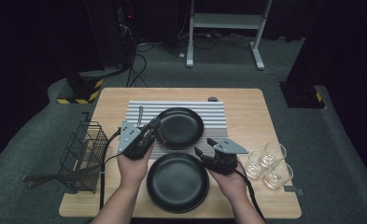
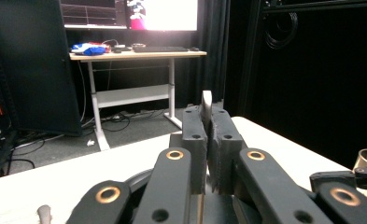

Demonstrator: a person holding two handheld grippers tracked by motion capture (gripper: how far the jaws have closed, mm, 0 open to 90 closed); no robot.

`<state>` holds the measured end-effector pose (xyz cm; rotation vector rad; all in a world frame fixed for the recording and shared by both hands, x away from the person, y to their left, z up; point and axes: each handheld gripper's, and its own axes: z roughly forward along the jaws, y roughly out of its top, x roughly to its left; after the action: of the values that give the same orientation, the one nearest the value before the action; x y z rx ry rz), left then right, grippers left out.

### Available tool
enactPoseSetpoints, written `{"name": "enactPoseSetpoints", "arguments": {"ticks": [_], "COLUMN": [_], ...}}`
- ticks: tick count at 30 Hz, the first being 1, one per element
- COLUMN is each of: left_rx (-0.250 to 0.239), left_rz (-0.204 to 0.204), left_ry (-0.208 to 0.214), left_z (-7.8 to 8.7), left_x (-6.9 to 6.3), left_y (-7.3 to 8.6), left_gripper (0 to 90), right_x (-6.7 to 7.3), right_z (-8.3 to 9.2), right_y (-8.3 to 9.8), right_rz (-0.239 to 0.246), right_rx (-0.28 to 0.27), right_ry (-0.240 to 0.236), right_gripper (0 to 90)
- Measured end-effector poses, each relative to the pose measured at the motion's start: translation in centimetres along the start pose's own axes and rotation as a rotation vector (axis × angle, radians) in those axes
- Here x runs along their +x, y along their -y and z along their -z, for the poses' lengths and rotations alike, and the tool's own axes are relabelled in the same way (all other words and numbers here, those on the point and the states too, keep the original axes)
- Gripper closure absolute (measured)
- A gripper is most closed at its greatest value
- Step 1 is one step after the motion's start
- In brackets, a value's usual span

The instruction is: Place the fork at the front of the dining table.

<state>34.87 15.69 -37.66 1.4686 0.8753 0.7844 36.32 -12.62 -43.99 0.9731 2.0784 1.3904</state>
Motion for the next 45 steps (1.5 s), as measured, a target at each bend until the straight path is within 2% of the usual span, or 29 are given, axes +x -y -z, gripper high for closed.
{"name": "enactPoseSetpoints", "arguments": {"ticks": [6, 10, 20, 25, 32, 39, 45], "left_rx": [-0.007, -0.01, -0.006, -0.003, -0.002, 0.009, 0.006], "left_rz": [0.003, 0.004, 0.001, 0.004, 0.005, -0.008, -0.003], "left_ry": [0.01, 0.018, 0.026, 0.04, 0.064, 0.076, 0.085], "left_z": [-0.3, -0.5, -0.6, -0.9, -1.4, -1.8, -1.8], "left_x": [-0.3, -0.7, -1.1, -1.6, -2.4, -3.0, -3.3], "left_y": [-0.1, 0.0, -0.3, -0.1, -0.1, 0.0, 0.0], "left_gripper": [86.3, 86.3, 86.3, 86.3, 86.3, 86.4, 86.3], "right_x": [0.5, 0.9, 1.7, 2.1, 2.4, 3.4, 3.8], "right_z": [-0.7, -1.1, -1.4, -1.8, -2.3, -2.8, -3.2], "right_y": [-0.2, -0.6, -1.4, -1.5, -2.0, -2.5, -2.5], "right_rz": [-0.003, 0.003, 0.008, 0.016, 0.011, 0.047, 0.048], "right_rx": [0.006, 0.009, -0.029, -0.039, -0.056, -0.057, -0.048], "right_ry": [-0.004, -0.034, -0.058, -0.062, -0.095, -0.101, -0.113], "right_gripper": [40.8, 42.3, 44.9, 48.3, 55.4, 57.9, 58.8]}}
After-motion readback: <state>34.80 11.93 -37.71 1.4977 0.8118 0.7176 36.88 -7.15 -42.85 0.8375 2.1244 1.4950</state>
